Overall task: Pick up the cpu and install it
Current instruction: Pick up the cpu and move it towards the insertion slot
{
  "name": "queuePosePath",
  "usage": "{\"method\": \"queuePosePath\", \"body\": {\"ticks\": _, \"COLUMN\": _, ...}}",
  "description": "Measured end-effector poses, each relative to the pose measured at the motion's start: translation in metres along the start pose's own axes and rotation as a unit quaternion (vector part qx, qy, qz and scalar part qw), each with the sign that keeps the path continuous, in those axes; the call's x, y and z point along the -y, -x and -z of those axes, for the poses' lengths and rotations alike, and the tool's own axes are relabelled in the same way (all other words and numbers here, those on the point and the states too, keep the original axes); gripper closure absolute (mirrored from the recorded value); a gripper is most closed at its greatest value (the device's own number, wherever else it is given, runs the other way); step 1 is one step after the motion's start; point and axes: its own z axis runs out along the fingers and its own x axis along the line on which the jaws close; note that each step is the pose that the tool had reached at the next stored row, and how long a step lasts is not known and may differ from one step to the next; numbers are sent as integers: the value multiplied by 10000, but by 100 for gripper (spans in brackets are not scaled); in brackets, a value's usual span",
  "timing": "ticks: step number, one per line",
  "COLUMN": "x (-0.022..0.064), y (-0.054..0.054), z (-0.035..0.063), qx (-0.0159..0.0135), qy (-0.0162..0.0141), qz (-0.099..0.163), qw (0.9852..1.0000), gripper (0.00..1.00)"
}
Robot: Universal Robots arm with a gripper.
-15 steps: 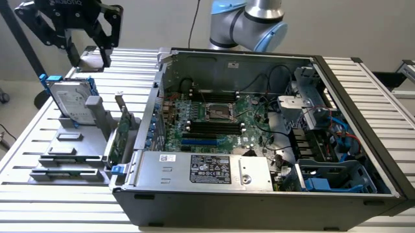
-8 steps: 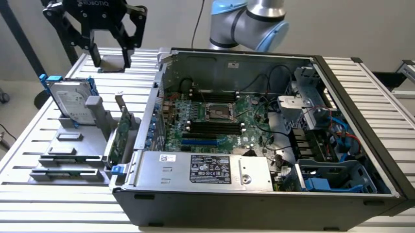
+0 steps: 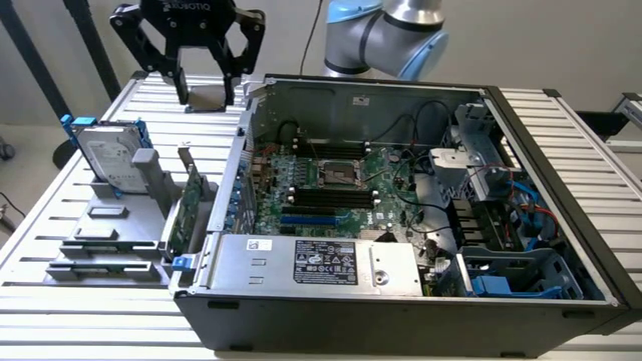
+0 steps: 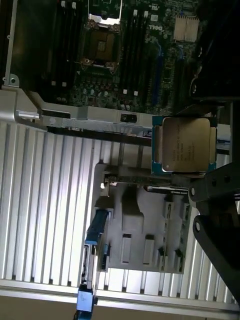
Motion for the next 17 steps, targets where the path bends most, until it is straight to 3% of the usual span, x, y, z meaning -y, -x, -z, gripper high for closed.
{"method": "queuePosePath", "body": {"ticks": 10, "x": 11, "y": 456, "z": 1, "qx": 0, "qy": 15, "qz": 0, "qw": 10000, "gripper": 45}}
{"method": "queuePosePath", "body": {"ticks": 17, "x": -50, "y": 785, "z": -91, "qx": -1, "qy": 15, "qz": 1, "qw": 10000, "gripper": 45}}
